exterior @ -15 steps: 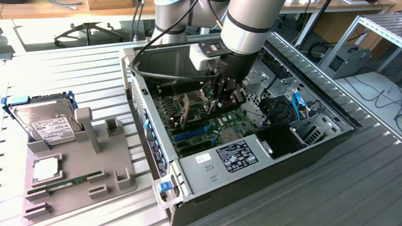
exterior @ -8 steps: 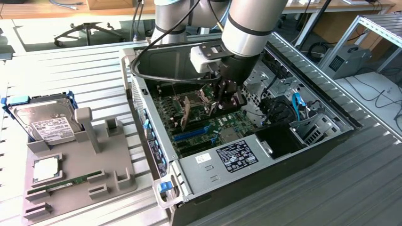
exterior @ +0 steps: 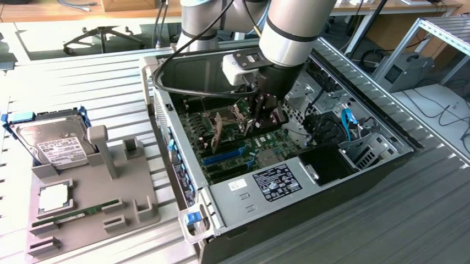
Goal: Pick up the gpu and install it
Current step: 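Insert the gpu into the slot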
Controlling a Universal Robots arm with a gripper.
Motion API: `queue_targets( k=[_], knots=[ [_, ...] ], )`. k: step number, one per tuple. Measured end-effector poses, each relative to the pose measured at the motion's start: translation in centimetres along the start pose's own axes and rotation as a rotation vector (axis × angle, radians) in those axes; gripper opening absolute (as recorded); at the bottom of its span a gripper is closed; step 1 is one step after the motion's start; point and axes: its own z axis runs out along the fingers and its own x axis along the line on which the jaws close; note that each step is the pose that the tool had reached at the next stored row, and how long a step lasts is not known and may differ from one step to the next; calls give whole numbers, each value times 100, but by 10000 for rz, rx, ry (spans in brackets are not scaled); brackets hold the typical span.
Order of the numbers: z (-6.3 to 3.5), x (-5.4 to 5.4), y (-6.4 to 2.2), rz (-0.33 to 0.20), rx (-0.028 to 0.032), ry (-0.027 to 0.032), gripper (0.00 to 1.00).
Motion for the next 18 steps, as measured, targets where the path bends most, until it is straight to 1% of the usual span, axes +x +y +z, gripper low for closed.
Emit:
queue_targets(
  k=[5,9,12,14,16,17,18],
  knots=[
    [1,0,0,4,1,4,26],
    [4,0,0,158,12,30,26],
    [7,0,3,384,29,53,26],
    [15,1,13,466,43,92,26],
    [25,2,24,540,54,141,26],
    [29,2,28,568,60,216,26],
    [38,1,30,596,73,405,26]
  ],
)
